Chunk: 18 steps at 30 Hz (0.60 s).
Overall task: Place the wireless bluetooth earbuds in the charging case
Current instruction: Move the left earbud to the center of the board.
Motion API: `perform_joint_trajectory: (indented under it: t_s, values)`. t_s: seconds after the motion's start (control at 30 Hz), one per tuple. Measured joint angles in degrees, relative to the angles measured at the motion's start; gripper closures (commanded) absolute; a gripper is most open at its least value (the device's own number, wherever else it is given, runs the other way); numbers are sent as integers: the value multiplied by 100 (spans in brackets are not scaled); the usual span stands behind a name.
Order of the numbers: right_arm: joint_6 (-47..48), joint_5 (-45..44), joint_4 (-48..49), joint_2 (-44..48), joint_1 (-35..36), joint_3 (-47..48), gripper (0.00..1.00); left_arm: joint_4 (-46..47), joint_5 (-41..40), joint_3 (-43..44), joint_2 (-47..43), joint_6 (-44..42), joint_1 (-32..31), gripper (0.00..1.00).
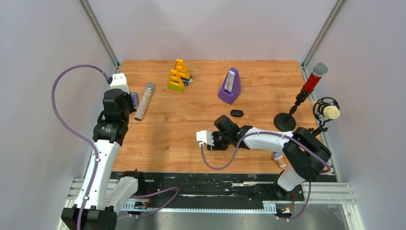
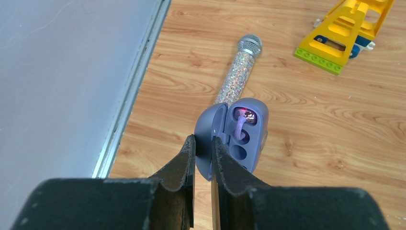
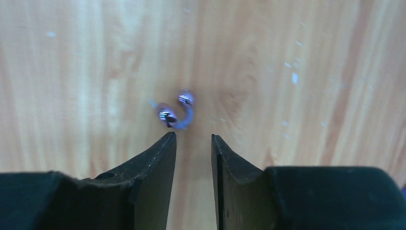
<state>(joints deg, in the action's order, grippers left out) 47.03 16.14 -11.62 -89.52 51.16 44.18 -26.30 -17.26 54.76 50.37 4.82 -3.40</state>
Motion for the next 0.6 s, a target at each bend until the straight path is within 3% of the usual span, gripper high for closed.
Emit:
perform_joint_trajectory:
  t_s: [0.13, 0.27, 0.43, 0.6]
  values:
    - [-2, 61, 20, 4, -433, 149, 60, 0, 0, 0, 0, 2, 0, 90]
    - [138, 691, -455, 229, -658, 293, 53, 0, -2, 0, 0, 2, 0, 90]
    - [861, 1467, -1176, 260, -752, 538, 36, 0, 0, 0, 0, 2, 0, 90]
    - [1810, 1674, -1668, -35, -776, 693, 36, 0, 0, 0, 0, 0, 0, 90]
